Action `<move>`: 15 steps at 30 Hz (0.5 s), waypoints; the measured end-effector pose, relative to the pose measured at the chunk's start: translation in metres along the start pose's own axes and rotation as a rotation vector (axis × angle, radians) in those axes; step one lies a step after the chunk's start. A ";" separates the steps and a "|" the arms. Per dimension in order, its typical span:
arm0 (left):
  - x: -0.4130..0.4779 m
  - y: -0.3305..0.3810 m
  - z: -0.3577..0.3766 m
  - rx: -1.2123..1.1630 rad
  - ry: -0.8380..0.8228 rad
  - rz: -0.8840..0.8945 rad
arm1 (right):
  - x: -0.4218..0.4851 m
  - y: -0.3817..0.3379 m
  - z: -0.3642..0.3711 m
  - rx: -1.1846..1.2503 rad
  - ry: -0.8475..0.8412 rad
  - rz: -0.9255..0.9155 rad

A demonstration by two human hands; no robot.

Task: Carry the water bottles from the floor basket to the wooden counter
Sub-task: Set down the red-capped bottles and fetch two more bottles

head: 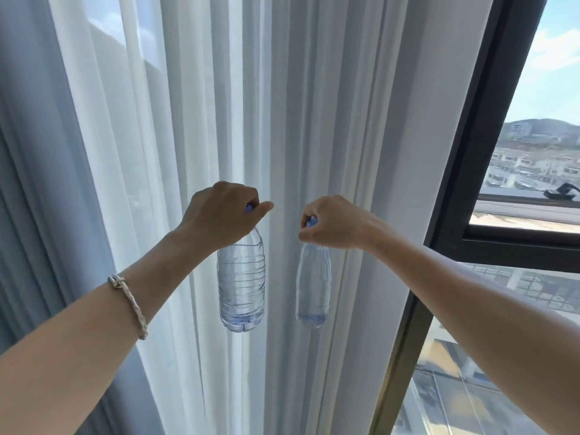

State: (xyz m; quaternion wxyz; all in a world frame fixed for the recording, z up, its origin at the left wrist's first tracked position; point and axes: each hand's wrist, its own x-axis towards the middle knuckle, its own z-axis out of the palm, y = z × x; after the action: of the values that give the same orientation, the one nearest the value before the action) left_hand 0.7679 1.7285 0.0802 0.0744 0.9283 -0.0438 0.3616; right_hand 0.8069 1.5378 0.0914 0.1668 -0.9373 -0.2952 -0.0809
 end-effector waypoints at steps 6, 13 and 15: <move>-0.015 -0.008 -0.005 0.026 -0.028 -0.061 | 0.015 -0.007 0.018 -0.018 -0.061 -0.038; -0.034 -0.011 -0.023 0.228 -0.109 -0.193 | 0.035 -0.008 0.040 0.109 -0.124 -0.163; -0.037 -0.008 -0.026 0.295 -0.123 -0.246 | 0.039 -0.008 0.042 0.135 -0.132 -0.214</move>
State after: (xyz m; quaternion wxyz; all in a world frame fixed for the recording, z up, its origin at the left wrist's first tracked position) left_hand 0.7247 1.7421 0.0736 -0.0215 0.9479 0.1188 0.2947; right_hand 0.8360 1.5800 0.0640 0.2000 -0.8904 -0.4086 -0.0164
